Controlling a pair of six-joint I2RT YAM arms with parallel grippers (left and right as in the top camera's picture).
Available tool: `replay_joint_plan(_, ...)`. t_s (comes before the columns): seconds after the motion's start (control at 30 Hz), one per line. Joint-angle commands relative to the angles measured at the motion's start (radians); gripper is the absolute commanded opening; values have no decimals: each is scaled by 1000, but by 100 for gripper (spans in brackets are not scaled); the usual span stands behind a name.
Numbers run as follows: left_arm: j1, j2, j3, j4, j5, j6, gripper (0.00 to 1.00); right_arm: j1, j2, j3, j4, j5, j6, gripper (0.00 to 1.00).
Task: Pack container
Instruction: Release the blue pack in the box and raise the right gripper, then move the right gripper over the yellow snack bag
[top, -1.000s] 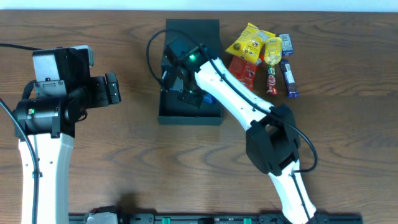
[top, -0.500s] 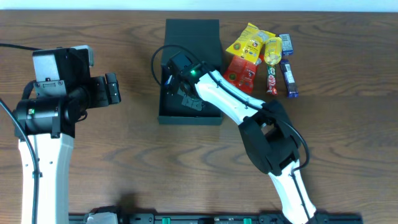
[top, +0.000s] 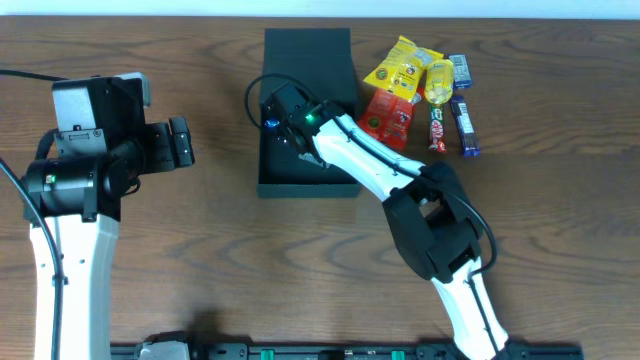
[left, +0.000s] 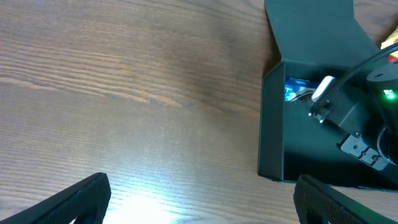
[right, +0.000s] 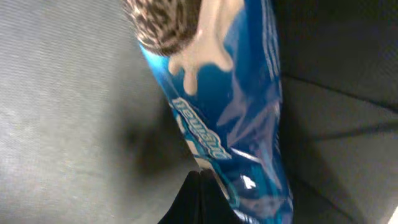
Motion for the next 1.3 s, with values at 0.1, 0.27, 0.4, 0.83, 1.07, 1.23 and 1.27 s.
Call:
replay_joint_plan(0.1,4,-9,10,-3,7,18,95,34,-29,1,-4,63,85,1)
replay_joint_plan(0.27,4,-9,10,-2,7,18,95,37,-84,2,9,61,139,1)
replay_joint_plan(0.4,4,-9,10,-3,7,18,95,29,-153,2,4,61,139,1)
replay_joint_plan(0.83,4,-8,10,-10,7,18,95,-177,-301,2,27,-104,452,1)
replay_joint_plan(1.07,4,2,10,5,7,18,95,-339,-267,2,53,-253,694,2)
replay_joint_plan(1.23,4,11,10,6,7,18,95,-373,-225,60,85,-261,696,1)
replay_joint_plan(1.27,4,13,10,6,7,18,95,-375,-210,97,79,-261,696,2)
